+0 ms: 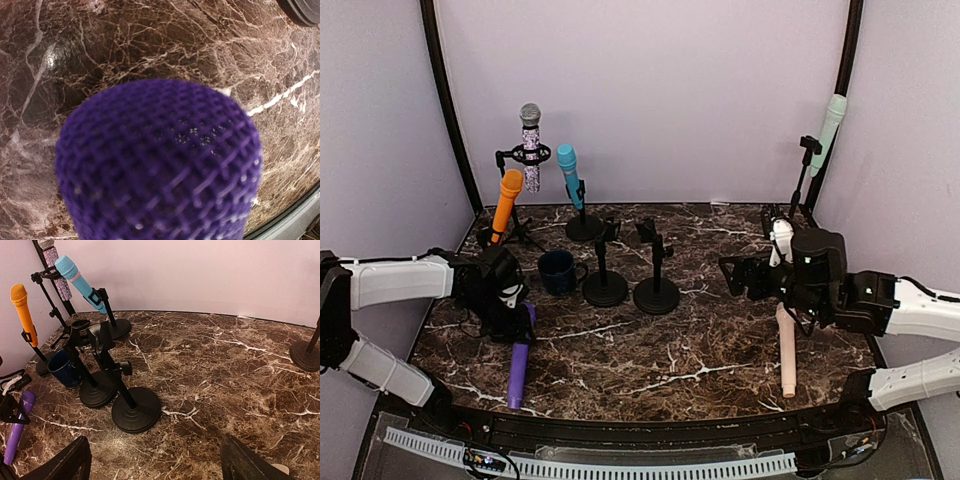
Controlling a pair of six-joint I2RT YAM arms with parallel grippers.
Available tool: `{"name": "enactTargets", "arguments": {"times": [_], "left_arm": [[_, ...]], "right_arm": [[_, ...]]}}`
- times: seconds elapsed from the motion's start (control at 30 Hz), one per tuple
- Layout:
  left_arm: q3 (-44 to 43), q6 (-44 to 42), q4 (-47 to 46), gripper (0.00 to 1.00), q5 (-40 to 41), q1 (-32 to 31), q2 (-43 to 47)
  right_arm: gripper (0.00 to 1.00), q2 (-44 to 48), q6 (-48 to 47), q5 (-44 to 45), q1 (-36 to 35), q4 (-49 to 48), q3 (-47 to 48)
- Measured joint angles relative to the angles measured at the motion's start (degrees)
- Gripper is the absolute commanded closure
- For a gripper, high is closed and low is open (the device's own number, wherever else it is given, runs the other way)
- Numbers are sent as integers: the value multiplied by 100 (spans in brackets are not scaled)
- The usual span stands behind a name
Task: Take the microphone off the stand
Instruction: Place the microphone at the corner of the board.
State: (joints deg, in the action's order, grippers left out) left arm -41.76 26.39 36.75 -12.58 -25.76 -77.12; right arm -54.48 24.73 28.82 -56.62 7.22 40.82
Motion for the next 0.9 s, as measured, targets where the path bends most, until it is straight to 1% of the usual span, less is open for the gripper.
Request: {"name": "enactTargets", "arguments": {"times": [0.07, 0.3, 0.47, 0.7, 0.9], "left_arm": [[22, 50, -74, 81, 2, 0, -81], [24, 144, -284, 57, -105, 0, -315], [59, 168, -415, 43, -96, 0, -481], [90, 192, -573, 33, -92, 0, -470], [92, 188, -638, 21, -87, 0, -433]], "right_arm": [[10, 118, 96, 39, 0, 35, -81], [8, 442, 350, 247, 0, 192, -273], [8, 675, 483, 404, 0, 251, -479], [8, 756, 592, 474, 0, 387, -538], [8, 848, 649, 535, 0, 566, -549]]}}
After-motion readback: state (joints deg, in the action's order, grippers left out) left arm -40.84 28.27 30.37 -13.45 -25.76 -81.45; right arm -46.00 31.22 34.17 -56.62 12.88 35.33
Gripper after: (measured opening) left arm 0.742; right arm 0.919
